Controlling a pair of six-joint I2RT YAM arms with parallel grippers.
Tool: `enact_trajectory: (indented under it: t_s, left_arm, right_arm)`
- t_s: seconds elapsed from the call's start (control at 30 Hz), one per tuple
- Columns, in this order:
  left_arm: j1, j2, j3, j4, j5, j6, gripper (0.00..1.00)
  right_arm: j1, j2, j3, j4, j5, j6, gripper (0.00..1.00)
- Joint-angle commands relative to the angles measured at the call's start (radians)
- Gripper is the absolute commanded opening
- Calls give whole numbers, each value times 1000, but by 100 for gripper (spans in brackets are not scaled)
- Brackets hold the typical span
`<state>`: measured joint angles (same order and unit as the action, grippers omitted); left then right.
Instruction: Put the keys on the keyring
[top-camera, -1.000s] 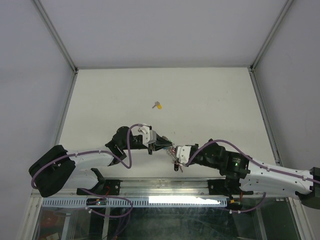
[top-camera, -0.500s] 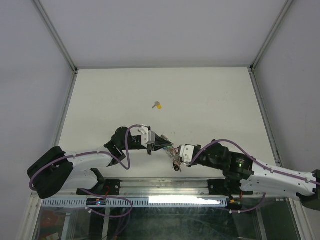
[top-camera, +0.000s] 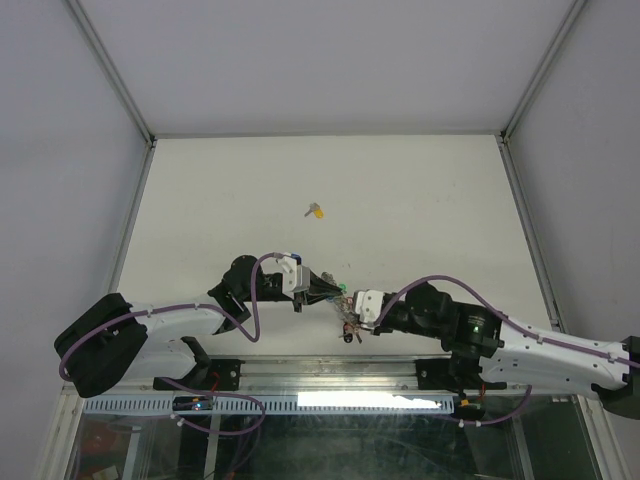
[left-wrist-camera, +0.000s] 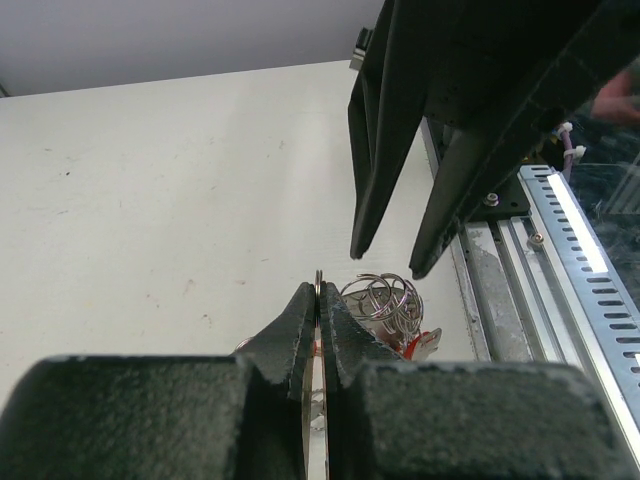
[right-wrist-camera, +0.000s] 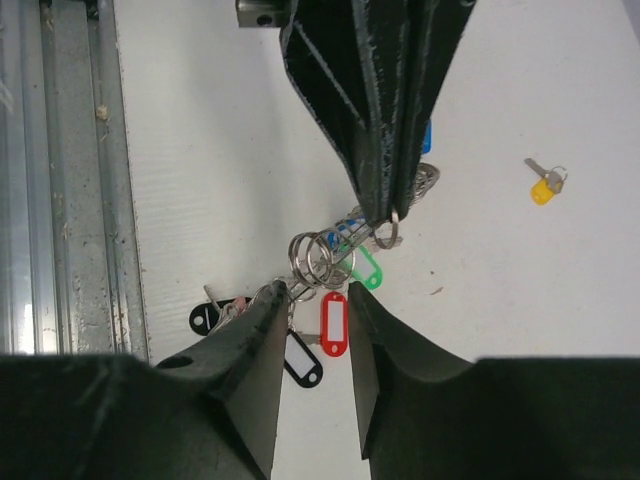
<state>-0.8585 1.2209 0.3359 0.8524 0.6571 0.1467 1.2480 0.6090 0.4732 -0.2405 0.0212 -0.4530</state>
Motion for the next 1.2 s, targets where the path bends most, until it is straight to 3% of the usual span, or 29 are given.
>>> enact_trajectory:
  t_s: [0.0, 0.2, 0.43, 0.77, 1.17]
  left_arm:
    - [-7, -12, 12, 54, 24, 21, 0]
    - [-7, -10, 15, 53, 27, 21, 0]
    - [-7, -3, 17, 55, 36, 18, 0]
    - [-7, 2, 20, 55, 38, 17, 0]
    - [-7, 2, 23, 49, 38, 17, 0]
  right_arm:
    - [3, 40, 52, 34, -36, 2, 35]
    - [2, 69, 34, 109, -9, -14, 38]
    - [2, 65, 24, 165, 28, -19, 35]
    - [2, 41, 28, 143, 69, -20, 24]
    - [2, 20, 30, 105, 121, -26, 22]
